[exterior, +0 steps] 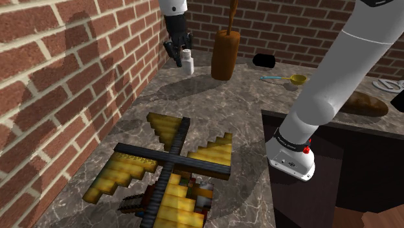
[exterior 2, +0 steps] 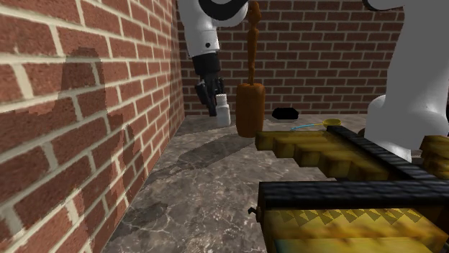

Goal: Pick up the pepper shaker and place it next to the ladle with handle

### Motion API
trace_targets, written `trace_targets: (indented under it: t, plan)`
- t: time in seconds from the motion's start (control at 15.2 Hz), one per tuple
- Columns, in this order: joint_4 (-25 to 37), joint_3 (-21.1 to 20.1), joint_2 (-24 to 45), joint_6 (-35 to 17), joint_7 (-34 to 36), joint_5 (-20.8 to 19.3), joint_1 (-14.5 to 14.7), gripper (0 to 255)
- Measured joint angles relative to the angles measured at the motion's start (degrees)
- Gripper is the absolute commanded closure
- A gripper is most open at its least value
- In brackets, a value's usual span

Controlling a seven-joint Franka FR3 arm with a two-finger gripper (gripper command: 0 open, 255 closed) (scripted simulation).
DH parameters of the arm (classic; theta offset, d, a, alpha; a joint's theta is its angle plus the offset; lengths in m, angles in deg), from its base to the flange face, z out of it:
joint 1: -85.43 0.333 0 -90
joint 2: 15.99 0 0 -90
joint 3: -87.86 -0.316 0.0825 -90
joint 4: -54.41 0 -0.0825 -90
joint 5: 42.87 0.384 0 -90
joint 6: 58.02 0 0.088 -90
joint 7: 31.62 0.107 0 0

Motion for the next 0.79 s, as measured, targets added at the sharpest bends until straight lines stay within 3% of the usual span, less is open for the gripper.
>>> trace_targets:
  t: [0.79]
  plan:
    - [-15.2, 9.4, -14.0, -1.7, -16.3, -1.5, -6.9, 255]
